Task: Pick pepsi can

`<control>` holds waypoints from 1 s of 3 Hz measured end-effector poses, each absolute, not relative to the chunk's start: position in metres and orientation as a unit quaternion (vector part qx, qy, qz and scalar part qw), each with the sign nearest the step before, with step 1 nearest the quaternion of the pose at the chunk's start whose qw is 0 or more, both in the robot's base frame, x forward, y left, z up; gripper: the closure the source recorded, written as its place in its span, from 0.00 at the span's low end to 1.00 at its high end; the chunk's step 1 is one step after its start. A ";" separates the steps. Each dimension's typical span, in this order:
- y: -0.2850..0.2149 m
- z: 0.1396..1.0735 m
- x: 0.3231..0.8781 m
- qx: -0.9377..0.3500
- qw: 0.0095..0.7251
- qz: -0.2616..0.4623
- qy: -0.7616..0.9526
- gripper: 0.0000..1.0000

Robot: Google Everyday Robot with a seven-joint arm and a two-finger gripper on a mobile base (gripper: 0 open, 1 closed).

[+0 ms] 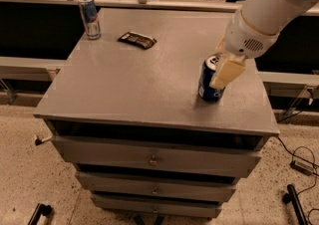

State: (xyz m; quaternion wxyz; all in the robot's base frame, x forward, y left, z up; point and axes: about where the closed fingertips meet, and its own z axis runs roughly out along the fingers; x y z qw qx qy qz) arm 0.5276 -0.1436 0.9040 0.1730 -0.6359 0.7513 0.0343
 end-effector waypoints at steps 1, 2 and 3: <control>-0.146 0.916 0.525 -0.631 0.194 0.054 0.749 0.99; -0.156 0.950 0.514 -0.619 0.232 0.065 0.747 1.00; -0.155 0.952 0.514 -0.619 0.234 0.067 0.747 1.00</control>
Offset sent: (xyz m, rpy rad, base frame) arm -0.0261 -0.0277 0.0881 0.2114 -0.0983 -0.0344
